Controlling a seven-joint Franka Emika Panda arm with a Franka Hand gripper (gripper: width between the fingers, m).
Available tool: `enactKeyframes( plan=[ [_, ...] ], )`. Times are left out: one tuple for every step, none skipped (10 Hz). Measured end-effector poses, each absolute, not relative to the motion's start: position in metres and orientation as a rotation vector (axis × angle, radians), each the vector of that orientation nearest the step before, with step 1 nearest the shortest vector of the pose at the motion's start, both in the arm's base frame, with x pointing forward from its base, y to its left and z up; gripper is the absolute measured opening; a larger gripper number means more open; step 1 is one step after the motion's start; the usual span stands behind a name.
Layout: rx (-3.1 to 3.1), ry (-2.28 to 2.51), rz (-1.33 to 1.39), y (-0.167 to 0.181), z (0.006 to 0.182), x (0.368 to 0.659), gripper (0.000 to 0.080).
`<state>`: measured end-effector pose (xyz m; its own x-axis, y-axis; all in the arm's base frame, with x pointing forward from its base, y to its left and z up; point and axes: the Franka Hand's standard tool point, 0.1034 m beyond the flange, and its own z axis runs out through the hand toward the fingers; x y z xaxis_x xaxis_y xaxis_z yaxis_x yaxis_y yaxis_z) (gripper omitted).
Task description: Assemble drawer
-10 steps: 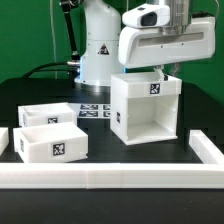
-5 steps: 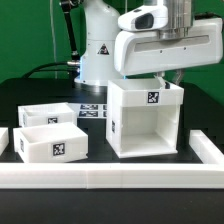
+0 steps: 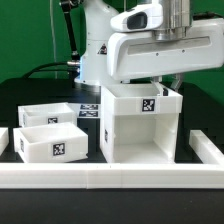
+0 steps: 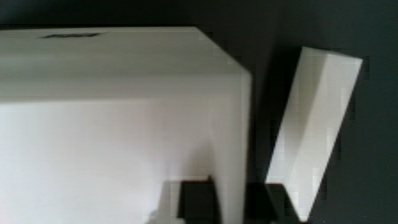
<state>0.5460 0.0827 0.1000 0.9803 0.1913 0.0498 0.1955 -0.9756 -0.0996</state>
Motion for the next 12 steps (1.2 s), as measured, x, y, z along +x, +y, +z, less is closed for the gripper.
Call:
enactKeyframes(
  plan=[
    [-3.025,-0.267,-0.06,0.083,0.1,0.546,0.0041],
    [-3.026,-0.249,-0.06,0.083,0.1,0.546,0.0041],
    [-3.03,-0.177,-0.058,0.084,0.101,0.546,0.0041],
    [-3.032,-0.125,-0.056,0.084,0.101,0.547,0.0041],
    [-3.032,0.009,-0.052,0.085,0.101,0.547,0.0041],
    [-3.022,0.206,-0.057,0.086,0.1,0.549,0.0041],
    [-3.007,0.326,-0.055,0.086,0.1,0.553,0.0041],
    [-2.988,0.436,-0.058,0.087,0.102,0.561,0.0041],
    [-2.965,0.555,-0.046,0.088,0.105,0.566,0.0041],
    [-2.937,0.638,-0.047,0.088,0.107,0.571,0.0041],
    [-2.91,0.713,-0.047,0.087,0.107,0.574,0.0041],
    [-2.898,0.756,-0.043,0.089,0.107,0.573,0.0041]
  ],
)
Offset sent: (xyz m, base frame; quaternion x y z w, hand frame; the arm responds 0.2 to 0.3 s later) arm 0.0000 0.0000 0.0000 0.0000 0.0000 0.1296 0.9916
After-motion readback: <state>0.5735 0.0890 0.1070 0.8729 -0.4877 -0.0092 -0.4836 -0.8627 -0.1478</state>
